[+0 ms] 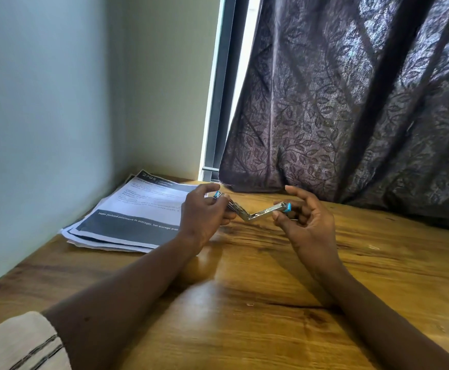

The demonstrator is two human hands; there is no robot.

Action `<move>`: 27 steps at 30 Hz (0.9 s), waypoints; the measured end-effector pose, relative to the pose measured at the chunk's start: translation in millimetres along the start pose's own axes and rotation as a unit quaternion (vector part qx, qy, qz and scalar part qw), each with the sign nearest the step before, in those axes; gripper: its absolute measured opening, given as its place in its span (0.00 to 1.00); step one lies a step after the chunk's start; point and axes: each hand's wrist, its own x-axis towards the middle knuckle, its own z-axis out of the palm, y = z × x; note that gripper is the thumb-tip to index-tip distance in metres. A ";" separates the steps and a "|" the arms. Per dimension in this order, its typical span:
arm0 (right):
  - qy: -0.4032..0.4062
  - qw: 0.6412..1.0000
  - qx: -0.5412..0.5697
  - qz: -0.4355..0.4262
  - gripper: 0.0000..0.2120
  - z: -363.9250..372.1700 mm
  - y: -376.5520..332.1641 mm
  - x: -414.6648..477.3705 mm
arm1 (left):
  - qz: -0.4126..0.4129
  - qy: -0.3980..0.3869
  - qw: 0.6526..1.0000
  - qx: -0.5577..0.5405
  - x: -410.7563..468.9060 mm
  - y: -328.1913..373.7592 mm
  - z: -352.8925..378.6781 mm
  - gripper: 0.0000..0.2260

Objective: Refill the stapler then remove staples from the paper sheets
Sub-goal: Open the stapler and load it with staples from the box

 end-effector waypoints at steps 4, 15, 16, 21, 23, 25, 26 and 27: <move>-0.004 0.999 0.049 0.006 0.24 3.5 -4.2 -3.1 | 0.049 -0.030 0.997 0.043 -6.6 1.6 4.3 0.12; -0.025 0.998 -0.021 -0.047 0.20 8.0 -9.3 -9.7 | 0.168 -0.165 0.963 0.134 -20.1 6.3 12.1 0.29; -0.033 0.997 -0.039 -0.056 0.21 9.1 -10.1 -11.0 | 0.174 -0.165 0.961 0.137 -19.9 6.2 12.0 0.29; -0.041 0.983 -0.158 -0.085 0.31 9.8 -3.2 -11.3 | 0.227 -0.161 0.941 0.193 -19.7 7.3 10.8 0.23; -0.065 0.980 -0.173 -0.073 0.35 5.3 -1.4 -9.1 | 0.252 -0.171 0.930 0.206 -20.4 6.3 10.8 0.21; -0.086 0.978 -0.178 -0.071 0.31 1.5 0.6 -7.8 | 0.274 -0.186 0.918 0.217 -21.6 4.7 11.6 0.21; -0.091 0.975 -0.189 -0.069 0.29 0.8 1.8 -7.1 | 0.282 -0.191 0.913 0.223 -22.0 4.2 11.9 0.21; -0.097 0.973 -0.197 -0.065 0.27 1.1 2.4 -6.8 | 0.288 -0.193 0.910 0.226 -22.0 3.9 11.6 0.21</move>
